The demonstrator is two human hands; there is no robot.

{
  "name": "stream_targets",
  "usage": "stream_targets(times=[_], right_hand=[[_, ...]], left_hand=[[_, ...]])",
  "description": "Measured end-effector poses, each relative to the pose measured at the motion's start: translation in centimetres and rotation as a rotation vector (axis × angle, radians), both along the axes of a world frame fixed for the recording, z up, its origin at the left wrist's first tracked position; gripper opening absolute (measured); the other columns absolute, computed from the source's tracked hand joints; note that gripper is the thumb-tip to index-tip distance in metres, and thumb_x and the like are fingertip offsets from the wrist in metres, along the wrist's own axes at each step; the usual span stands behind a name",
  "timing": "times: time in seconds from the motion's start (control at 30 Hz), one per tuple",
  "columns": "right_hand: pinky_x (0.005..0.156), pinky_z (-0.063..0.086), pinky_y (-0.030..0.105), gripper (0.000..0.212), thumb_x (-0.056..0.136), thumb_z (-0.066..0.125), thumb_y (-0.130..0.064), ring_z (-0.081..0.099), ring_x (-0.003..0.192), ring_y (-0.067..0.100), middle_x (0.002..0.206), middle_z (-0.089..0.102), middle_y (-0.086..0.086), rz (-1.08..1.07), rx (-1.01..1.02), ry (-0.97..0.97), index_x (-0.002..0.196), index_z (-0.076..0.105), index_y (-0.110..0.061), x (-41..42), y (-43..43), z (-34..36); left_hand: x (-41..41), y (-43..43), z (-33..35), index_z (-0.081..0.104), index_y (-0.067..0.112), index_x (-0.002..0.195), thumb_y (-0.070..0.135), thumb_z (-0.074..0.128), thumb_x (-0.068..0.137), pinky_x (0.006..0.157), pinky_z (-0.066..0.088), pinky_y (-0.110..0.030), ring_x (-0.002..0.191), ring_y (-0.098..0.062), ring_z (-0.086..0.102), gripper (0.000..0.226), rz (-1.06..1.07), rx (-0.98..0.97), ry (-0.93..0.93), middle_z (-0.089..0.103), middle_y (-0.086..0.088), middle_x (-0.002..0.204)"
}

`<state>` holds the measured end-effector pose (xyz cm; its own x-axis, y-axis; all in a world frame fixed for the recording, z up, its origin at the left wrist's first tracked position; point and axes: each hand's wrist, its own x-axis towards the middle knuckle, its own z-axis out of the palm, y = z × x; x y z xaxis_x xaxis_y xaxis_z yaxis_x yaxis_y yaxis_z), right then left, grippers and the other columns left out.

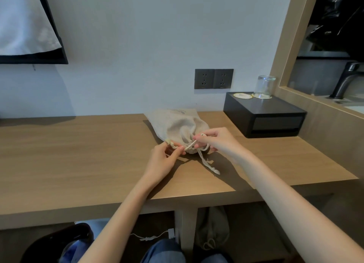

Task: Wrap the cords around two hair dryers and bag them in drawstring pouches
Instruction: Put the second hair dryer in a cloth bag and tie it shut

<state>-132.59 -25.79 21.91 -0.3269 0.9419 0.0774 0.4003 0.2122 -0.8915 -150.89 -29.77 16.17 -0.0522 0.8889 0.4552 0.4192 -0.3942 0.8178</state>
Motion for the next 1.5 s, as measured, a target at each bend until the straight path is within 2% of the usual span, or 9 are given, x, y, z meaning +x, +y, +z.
stream_targets(times=[0.27,0.47,0.6,0.7,0.8,0.93,1.23,1.4,1.5], right_hand=[[0.063,0.052,0.012,0.021,0.080,0.074,-0.012,0.064,0.088,0.005,0.099,0.070,-0.002,0.048,-0.051,0.000,0.101,0.075,-0.013,0.9,0.2,0.4],[0.069,0.057,0.021,0.010,0.082,0.073,-0.015,0.068,0.082,0.009,0.089,0.072,-0.003,0.025,0.322,-0.232,0.089,0.076,-0.022,1.4,0.3,-0.3],[0.065,0.048,0.013,0.014,0.083,0.069,-0.004,0.059,0.078,0.005,0.086,0.068,-0.005,-0.038,0.595,-0.284,0.084,0.074,-0.017,0.9,0.1,-1.2],[0.066,0.051,0.028,0.014,0.080,0.071,-0.001,0.061,0.076,0.012,0.085,0.068,-0.003,-0.136,0.850,-0.293,0.081,0.072,-0.015,0.8,0.3,-2.4],[0.057,0.050,0.023,0.011,0.079,0.073,-0.003,0.059,0.070,0.012,0.086,0.062,0.000,-0.207,0.965,-0.276,0.080,0.070,-0.014,0.7,0.7,-3.3],[0.064,0.044,0.008,0.011,0.078,0.073,-0.001,0.053,0.076,0.002,0.088,0.057,-0.001,-0.206,0.959,-0.128,0.083,0.072,-0.012,0.7,0.8,-4.1],[0.060,0.049,0.013,0.009,0.073,0.081,-0.015,0.061,0.072,0.006,0.077,0.066,-0.007,-0.226,0.794,0.011,0.079,0.075,-0.016,1.5,0.7,-4.1],[0.067,0.051,0.016,0.006,0.081,0.075,-0.019,0.060,0.073,0.003,0.080,0.067,-0.010,-0.140,0.730,-0.206,0.086,0.073,-0.016,2.6,0.3,-3.9],[0.067,0.048,0.015,0.004,0.082,0.073,-0.021,0.060,0.071,0.002,0.076,0.067,-0.010,-0.150,0.626,-0.237,0.082,0.073,-0.017,3.8,0.1,-4.4]], left_hand=[[0.5,-0.2,0.0,0.072,0.023,0.087,0.022,0.064,0.089,0.071,0.046,-0.014,0.080,-0.001,0.064,0.008,-0.186,-0.024,0.183,0.071,0.012,0.082],[0.7,0.5,2.0,0.067,0.023,0.096,0.033,0.055,0.093,0.065,0.042,-0.016,0.080,0.004,0.056,0.016,-0.033,0.088,0.085,0.060,0.019,0.089],[1.4,3.3,3.3,0.064,0.027,0.110,0.021,0.041,0.101,0.092,0.037,-0.028,0.109,-0.010,0.046,0.026,-0.025,0.151,0.201,0.057,0.020,0.106],[2.1,5.6,3.1,0.067,0.031,0.109,0.016,0.045,0.096,0.089,0.039,-0.043,0.093,-0.019,0.050,0.030,-0.088,0.149,0.367,0.057,0.030,0.086],[2.3,6.8,2.5,0.069,0.039,0.101,0.022,0.051,0.093,0.076,0.040,-0.047,0.079,-0.017,0.049,0.025,-0.102,0.127,0.398,0.053,0.028,0.073],[1.8,7.3,2.3,0.072,0.034,0.101,0.024,0.059,0.091,0.069,0.035,-0.035,0.074,-0.008,0.044,0.019,-0.193,0.057,0.409,0.054,0.020,0.083],[1.3,6.3,3.1,0.071,0.030,0.093,0.021,0.067,0.087,0.055,0.031,-0.020,0.054,-0.003,0.040,0.011,-0.284,-0.014,0.379,0.065,0.007,0.082],[0.8,5.0,2.8,0.073,0.024,0.095,0.030,0.062,0.089,0.078,0.039,-0.032,0.091,-0.015,0.044,0.013,-0.088,0.112,0.627,0.063,0.012,0.096],[-0.3,3.8,2.6,0.074,0.023,0.093,0.030,0.063,0.088,0.076,0.035,-0.033,0.090,-0.014,0.039,0.014,0.044,0.211,0.742,0.066,0.014,0.102]])
